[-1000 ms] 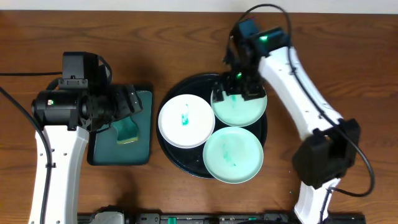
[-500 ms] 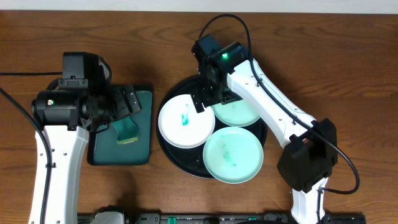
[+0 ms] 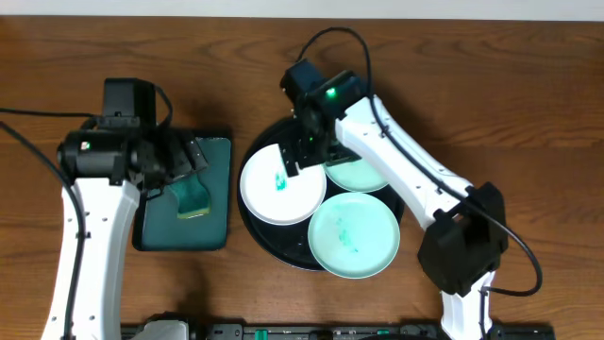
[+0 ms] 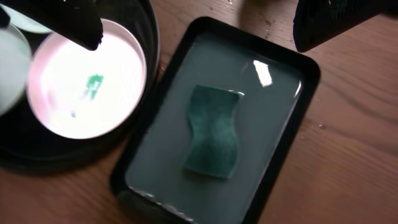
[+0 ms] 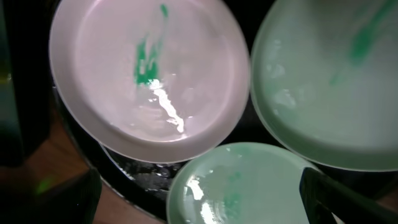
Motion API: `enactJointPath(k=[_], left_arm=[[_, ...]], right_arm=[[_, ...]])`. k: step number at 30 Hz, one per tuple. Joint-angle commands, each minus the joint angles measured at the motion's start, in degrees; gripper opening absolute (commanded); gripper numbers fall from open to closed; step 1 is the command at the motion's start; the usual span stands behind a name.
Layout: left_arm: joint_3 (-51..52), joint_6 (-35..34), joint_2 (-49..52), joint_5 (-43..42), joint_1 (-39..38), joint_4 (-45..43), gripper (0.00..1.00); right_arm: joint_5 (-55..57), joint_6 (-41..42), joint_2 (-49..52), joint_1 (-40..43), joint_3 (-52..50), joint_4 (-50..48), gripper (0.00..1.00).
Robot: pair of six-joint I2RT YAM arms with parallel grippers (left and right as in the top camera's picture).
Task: Clean dirty plates on tray and stack at the side
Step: 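Grip the white plate rim with the right gripper and tilt it up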
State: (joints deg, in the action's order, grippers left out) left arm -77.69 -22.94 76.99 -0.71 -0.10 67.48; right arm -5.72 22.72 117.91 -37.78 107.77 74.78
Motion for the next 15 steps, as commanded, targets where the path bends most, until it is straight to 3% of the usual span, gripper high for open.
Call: enactJointPath(k=[1,3,12,15], left_arm=[[0.72,-1.40,0.72,2.71,0.20,0.15,0.98],[0.72,-1.40,0.72,2.69,0.20,0.17,0.98],[0.72,-1.40,0.72,2.71,0.20,0.11,0.98],[0.72,-1.40,0.72,2.71,0.20,0.09,0.98]], right_arm=[[-0.52,6.36,0.13,-0.83,-4.48,-2.23,0.88],[-0.55,8.28,0.13,-0.83,-7.89,-4.76,0.74],[-0.50,6.36,0.13,-0.87,-17.79,-15.63,0.66],[-0.55,6.38,0.13,-0.90,-20.26,-20.15,0.54]])
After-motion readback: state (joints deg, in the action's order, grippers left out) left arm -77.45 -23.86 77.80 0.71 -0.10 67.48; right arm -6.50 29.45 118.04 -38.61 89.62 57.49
